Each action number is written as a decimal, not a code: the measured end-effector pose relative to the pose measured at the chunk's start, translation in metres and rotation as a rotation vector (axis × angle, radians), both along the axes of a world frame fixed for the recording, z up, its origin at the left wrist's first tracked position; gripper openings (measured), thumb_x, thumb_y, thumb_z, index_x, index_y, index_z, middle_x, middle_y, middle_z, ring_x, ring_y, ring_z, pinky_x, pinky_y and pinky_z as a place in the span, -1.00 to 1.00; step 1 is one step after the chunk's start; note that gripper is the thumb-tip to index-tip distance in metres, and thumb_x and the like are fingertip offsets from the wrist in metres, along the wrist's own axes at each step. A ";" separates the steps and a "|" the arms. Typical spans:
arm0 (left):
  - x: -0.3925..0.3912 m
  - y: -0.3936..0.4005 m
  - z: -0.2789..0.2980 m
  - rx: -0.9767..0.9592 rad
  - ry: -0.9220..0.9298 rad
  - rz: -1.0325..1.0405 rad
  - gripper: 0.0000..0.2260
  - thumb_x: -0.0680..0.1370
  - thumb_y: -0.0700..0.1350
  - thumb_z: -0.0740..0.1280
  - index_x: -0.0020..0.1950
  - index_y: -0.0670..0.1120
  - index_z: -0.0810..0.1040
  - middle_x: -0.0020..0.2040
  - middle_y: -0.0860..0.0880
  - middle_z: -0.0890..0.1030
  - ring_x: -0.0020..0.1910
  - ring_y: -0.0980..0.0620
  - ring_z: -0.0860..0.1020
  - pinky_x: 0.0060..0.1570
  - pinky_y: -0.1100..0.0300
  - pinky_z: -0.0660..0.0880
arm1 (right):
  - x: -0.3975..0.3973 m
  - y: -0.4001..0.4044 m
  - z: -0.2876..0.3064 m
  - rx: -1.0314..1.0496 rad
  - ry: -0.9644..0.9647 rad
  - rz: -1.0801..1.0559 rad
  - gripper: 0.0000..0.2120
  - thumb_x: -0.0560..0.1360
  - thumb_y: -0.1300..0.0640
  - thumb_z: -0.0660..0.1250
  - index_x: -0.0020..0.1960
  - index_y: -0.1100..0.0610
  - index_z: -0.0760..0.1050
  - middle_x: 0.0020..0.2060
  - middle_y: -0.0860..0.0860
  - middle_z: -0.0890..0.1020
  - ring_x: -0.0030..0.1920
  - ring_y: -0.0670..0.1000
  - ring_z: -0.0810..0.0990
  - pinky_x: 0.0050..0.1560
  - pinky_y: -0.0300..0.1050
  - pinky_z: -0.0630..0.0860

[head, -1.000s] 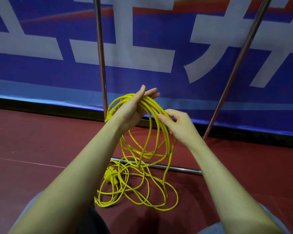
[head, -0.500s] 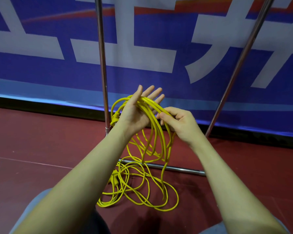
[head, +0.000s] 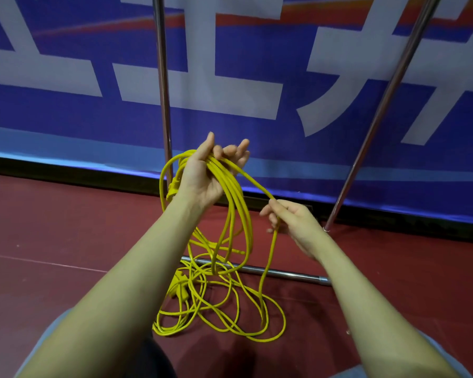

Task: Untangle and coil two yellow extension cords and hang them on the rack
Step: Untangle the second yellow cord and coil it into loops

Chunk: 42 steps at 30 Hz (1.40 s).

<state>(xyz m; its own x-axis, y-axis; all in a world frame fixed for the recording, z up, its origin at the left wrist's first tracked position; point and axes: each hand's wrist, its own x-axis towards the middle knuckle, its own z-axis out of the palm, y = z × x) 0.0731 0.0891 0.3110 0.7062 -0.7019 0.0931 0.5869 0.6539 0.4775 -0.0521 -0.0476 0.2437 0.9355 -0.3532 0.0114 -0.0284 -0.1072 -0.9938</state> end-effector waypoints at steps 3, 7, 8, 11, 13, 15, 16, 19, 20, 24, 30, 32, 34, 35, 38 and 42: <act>0.000 -0.001 -0.004 0.032 -0.027 -0.095 -0.40 0.65 0.04 0.06 -0.61 -0.07 0.28 -0.63 0.04 0.25 -0.62 0.11 0.31 -0.40 0.24 0.51 | 0.000 -0.003 -0.006 0.082 0.021 -0.070 -0.71 0.59 0.08 0.20 -0.23 0.19 0.48 -0.53 -0.07 0.31 -0.51 -0.11 0.26 -0.43 -0.19 0.26; 0.001 -0.001 -0.006 0.166 -0.162 -0.187 -0.40 0.65 0.06 0.02 -0.61 -0.04 0.25 -0.68 0.06 0.19 -0.70 0.15 0.17 -0.61 0.31 0.14 | 0.000 -0.005 -0.009 -0.112 0.214 -0.254 -0.57 0.51 -0.15 0.29 -0.36 0.15 0.39 -0.63 -0.09 0.24 -0.61 -0.10 0.21 -0.53 -0.28 0.19; 0.001 -0.001 -0.007 0.202 -0.184 -0.195 -0.40 0.65 0.06 0.03 -0.61 -0.04 0.24 -0.69 0.06 0.18 -0.70 0.15 0.16 -0.61 0.31 0.11 | -0.001 -0.006 -0.008 -0.059 0.223 -0.262 -0.60 0.51 -0.12 0.31 -0.34 0.14 0.39 -0.63 -0.10 0.23 -0.62 -0.13 0.18 -0.57 -0.32 0.15; 0.002 0.002 -0.009 0.306 -0.259 -0.178 -0.42 0.62 0.05 0.08 -0.62 -0.05 0.25 -0.70 0.03 0.17 -0.72 0.14 0.14 -0.60 0.31 0.08 | -0.001 -0.014 0.001 0.346 0.091 -0.256 -0.79 0.55 0.14 0.29 -0.23 0.14 0.36 -0.56 -0.08 0.26 -0.63 -0.19 0.14 -0.64 -0.36 0.05; 0.003 0.004 -0.013 0.403 -0.364 -0.160 -0.47 0.56 0.04 0.13 -0.62 -0.07 0.29 -0.69 0.00 0.20 -0.72 0.12 0.13 -0.58 0.29 0.07 | -0.001 -0.018 0.013 0.543 -0.009 -0.285 -0.85 0.56 0.26 0.24 -0.18 0.17 0.37 -0.47 0.01 0.35 -0.61 -0.16 0.20 -0.62 -0.35 0.09; 0.002 0.003 -0.022 0.487 -0.503 -0.173 -0.51 0.54 0.02 0.15 -0.59 -0.11 0.40 -0.66 -0.05 0.31 -0.71 0.13 0.14 -0.58 0.30 0.12 | -0.001 -0.020 0.026 0.682 -0.085 -0.281 -0.87 0.57 0.25 0.19 -0.16 0.20 0.39 -0.42 0.07 0.42 -0.58 -0.13 0.25 -0.60 -0.34 0.15; 0.000 0.003 -0.027 0.511 -0.568 -0.197 -0.52 0.55 -0.01 0.14 -0.55 -0.13 0.47 -0.62 -0.09 0.41 -0.71 0.13 0.15 -0.59 0.31 0.17 | -0.002 -0.018 0.032 0.740 -0.103 -0.266 -0.86 0.57 0.22 0.19 -0.16 0.21 0.40 -0.40 0.08 0.44 -0.56 -0.11 0.26 -0.58 -0.32 0.17; -0.007 -0.002 -0.044 0.567 -0.725 -0.282 -0.61 0.56 -0.07 0.15 -0.30 -0.22 0.64 -0.35 -0.18 0.65 -0.66 0.13 0.22 -0.52 0.28 0.28 | -0.005 -0.012 0.049 0.867 -0.137 -0.237 -0.74 0.56 0.06 0.18 -0.13 0.26 0.43 -0.35 0.14 0.47 -0.50 -0.04 0.31 -0.50 -0.26 0.23; -0.008 -0.003 -0.048 0.600 -0.777 -0.290 -0.66 0.57 -0.09 0.17 -0.18 -0.26 0.64 -0.26 -0.18 0.67 -0.63 0.11 0.25 -0.46 0.25 0.30 | -0.005 -0.011 0.052 0.899 -0.153 -0.238 -0.69 0.55 0.01 0.18 -0.11 0.27 0.43 -0.33 0.15 0.47 -0.47 -0.02 0.33 -0.46 -0.23 0.25; -0.019 -0.006 -0.051 0.694 -0.974 -0.334 -0.73 0.57 -0.12 0.23 0.11 -0.27 0.57 -0.22 0.01 0.69 -0.40 0.02 0.41 -0.33 0.25 0.33 | -0.005 -0.006 0.059 0.998 -0.232 -0.242 -0.54 0.53 -0.15 0.18 0.05 0.29 0.41 -0.21 0.17 0.46 -0.34 0.05 0.37 -0.30 -0.16 0.29; -0.031 -0.013 -0.051 0.794 -1.141 -0.384 -0.91 0.51 -0.24 0.36 -0.08 -0.12 0.65 -0.18 -0.14 0.62 -0.42 0.16 0.43 -0.38 0.37 0.37 | -0.005 0.000 0.067 0.990 -0.254 -0.183 -0.44 0.53 -0.23 0.14 0.16 0.27 0.40 -0.05 0.24 0.45 -0.22 0.09 0.44 -0.12 -0.09 0.39; -0.031 -0.015 -0.049 0.758 -1.070 -0.347 -0.85 0.52 -0.30 0.33 -0.17 -0.10 0.62 -0.28 -0.06 0.62 -0.41 0.17 0.43 -0.38 0.38 0.36 | -0.005 -0.004 0.067 0.902 -0.222 -0.197 -0.45 0.57 -0.22 0.09 0.20 0.27 0.38 -0.04 0.25 0.49 -0.16 0.11 0.52 -0.05 -0.06 0.44; -0.031 -0.017 -0.045 0.707 -0.969 -0.309 -0.83 0.53 -0.33 0.29 -0.19 -0.14 0.58 -0.42 0.06 0.59 -0.37 0.16 0.46 -0.38 0.40 0.36 | -0.003 -0.010 0.063 0.759 -0.165 -0.253 -0.53 0.61 -0.16 0.04 0.21 0.24 0.36 -0.03 0.21 0.54 -0.08 0.11 0.56 -0.02 -0.06 0.48; -0.030 -0.018 -0.043 0.685 -0.915 -0.284 -0.84 0.54 -0.33 0.27 -0.17 -0.15 0.58 -0.42 0.06 0.59 -0.35 0.14 0.47 -0.37 0.40 0.37 | -0.003 -0.013 0.060 0.708 -0.142 -0.281 -0.58 0.62 -0.12 0.03 0.18 0.22 0.37 -0.03 0.19 0.56 -0.06 0.11 0.56 -0.02 -0.07 0.49; -0.026 -0.021 -0.038 0.567 -0.688 -0.197 -0.85 0.56 -0.33 0.22 -0.09 -0.20 0.57 -0.31 0.00 0.65 -0.41 0.19 0.48 -0.37 0.39 0.42 | -0.005 -0.016 0.051 0.609 -0.030 -0.286 -0.69 0.63 -0.01 0.05 0.00 0.20 0.43 -0.11 0.16 0.58 -0.11 0.09 0.57 -0.07 -0.10 0.48; -0.018 -0.026 -0.028 0.428 -0.405 -0.065 -0.85 0.59 -0.32 0.17 -0.06 -0.23 0.53 -0.31 -0.03 0.64 -0.44 0.20 0.51 -0.36 0.38 0.48 | -0.009 -0.011 0.034 0.293 0.231 -0.090 -0.67 0.63 0.04 0.06 -0.05 0.17 0.53 -0.13 0.09 0.64 -0.12 0.02 0.60 0.02 -0.14 0.45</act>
